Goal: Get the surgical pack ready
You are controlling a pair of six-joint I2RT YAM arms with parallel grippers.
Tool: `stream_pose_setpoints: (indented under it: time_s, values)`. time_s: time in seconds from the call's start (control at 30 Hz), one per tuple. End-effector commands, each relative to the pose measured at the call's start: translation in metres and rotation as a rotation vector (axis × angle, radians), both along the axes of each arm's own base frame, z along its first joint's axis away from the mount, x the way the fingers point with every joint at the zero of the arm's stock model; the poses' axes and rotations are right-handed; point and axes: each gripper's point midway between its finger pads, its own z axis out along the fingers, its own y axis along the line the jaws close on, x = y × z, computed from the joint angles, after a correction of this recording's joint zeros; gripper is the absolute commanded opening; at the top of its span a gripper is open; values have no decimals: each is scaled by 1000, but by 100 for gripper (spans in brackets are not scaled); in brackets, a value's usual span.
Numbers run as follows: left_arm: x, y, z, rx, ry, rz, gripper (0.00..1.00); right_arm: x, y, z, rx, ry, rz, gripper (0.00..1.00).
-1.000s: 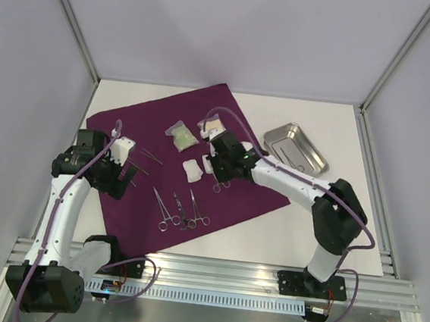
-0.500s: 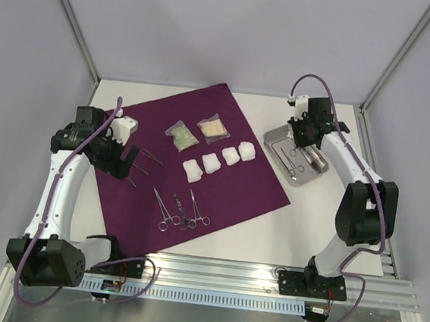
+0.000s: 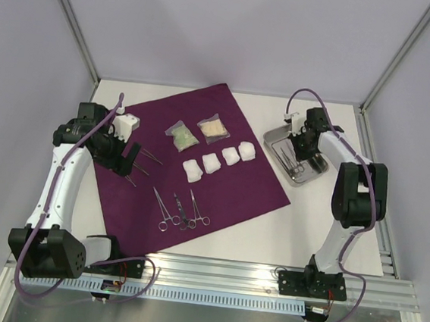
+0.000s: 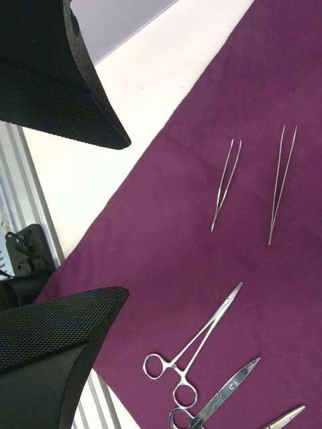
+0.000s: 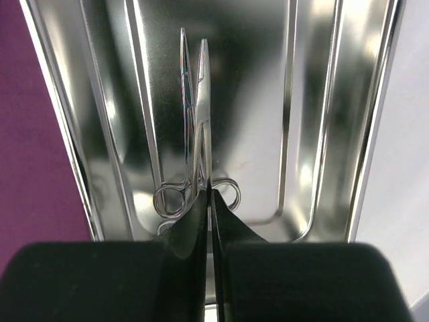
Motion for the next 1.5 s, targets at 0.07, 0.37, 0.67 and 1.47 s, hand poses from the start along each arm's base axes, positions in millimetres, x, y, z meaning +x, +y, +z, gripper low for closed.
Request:
stream_pose_setpoints:
  time_s: [0.07,0.37,0.67,1.47]
  values:
    - [7,-3,8,-10,-34,-3,92,1,-9,-14,-35,34,-8,1]
    - [5,1,9,9,-40,2,93,3,-15,-23,-51,46,-34,1]
    - [5,2,8,14,-43,2,92,10,-20,-29,-83,37,-43,0]
    - [-4,8,6,46,-42,17,93,27,-18,94,-177,-225,-263,37]
